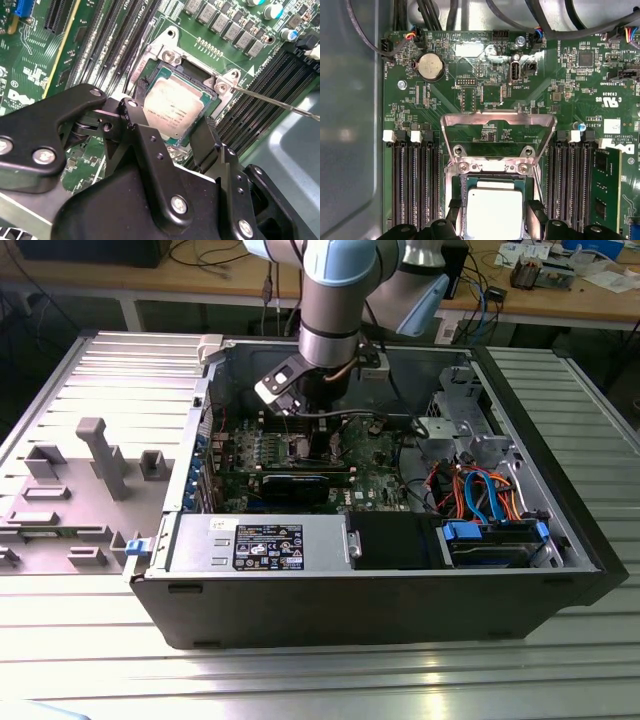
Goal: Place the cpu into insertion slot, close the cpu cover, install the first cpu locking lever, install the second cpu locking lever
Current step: 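Place the cpu into insertion slot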
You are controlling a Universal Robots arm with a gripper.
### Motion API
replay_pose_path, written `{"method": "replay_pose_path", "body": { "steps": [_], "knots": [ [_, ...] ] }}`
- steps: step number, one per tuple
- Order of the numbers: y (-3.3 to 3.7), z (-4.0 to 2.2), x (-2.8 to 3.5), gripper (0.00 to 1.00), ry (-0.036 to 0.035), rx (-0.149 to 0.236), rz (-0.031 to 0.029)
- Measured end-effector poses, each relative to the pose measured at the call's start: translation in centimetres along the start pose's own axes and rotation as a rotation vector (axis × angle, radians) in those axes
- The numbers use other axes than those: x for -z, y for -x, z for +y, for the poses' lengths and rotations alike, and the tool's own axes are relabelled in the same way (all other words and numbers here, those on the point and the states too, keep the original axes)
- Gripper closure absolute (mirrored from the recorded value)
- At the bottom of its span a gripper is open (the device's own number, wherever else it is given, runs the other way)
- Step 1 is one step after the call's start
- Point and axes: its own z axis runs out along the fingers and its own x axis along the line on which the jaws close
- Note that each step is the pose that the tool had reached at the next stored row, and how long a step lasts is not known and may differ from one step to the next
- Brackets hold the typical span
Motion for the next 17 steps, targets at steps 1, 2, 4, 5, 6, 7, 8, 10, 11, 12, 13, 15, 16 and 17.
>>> {"method": "replay_pose_path", "body": {
  "steps": [1,2,4,5,6,7,8,10,11,12,13,15,16,17],
  "knots": [
    [-0.09,0.14,0.01,0.38,-0.0013,0.001,-0.0014],
    [-0.13,0.20,0.02,0.38,-0.0017,0.002,-0.0020],
    [-0.27,0.36,0.02,0.38,-0.0029,0.003,-0.0030],
    [-0.33,0.39,0.02,0.38,-0.0032,0.003,-0.0031],
    [-0.38,0.43,0.02,0.38,-0.0034,0.003,-0.0030],
    [-0.43,0.47,0.03,0.38,-0.0036,0.003,-0.0030],
    [-0.46,0.48,0.03,0.38,-0.0037,0.003,-0.0030],
    [-0.46,0.49,0.03,0.38,-0.0038,0.003,-0.0030],
    [-0.46,0.49,0.03,0.38,-0.0038,0.003,-0.0030],
    [-0.46,0.49,0.03,0.38,-0.0038,0.003,-0.0030],
    [-0.46,0.49,0.03,0.38,-0.0038,0.003,-0.0030],
    [-0.46,0.45,0.25,0.38,-0.0029,0.002,-0.0029],
    [-0.45,0.43,0.54,0.38,-0.0022,0.002,-0.0029],
    [-0.45,0.41,0.81,0.38,-0.0019,0.002,-0.0030]
  ]
}}
